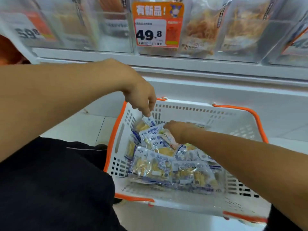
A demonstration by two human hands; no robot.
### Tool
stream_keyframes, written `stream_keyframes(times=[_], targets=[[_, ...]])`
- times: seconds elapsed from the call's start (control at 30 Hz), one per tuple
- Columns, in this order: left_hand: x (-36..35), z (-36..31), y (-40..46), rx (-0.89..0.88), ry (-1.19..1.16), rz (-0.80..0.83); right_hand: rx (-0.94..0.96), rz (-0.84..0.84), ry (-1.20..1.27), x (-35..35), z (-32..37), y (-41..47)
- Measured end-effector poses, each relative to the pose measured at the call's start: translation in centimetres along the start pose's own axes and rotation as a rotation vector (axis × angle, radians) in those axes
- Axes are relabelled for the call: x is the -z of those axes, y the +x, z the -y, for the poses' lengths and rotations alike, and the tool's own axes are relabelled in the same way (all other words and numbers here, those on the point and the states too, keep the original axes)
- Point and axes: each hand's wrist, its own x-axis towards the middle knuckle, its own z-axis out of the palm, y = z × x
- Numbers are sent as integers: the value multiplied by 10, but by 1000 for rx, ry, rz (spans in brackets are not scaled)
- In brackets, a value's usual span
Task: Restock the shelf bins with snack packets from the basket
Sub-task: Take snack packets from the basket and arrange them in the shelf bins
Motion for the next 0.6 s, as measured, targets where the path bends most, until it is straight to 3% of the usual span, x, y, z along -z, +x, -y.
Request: stream_keyframes(times=[0.17,0.37,0.5,0.6], targets=[[-14,17,-4,40,48,59,11,75,-164,-40,-16,23],[-3,20,2,20,85,19,45,-121,-451,-37,-15,24],[14,5,12,0,55,-15,100,-83,-225,30,-19,2],[29,-10,17,-25,-114,-58,156,-173,-90,107,-16,-47]])
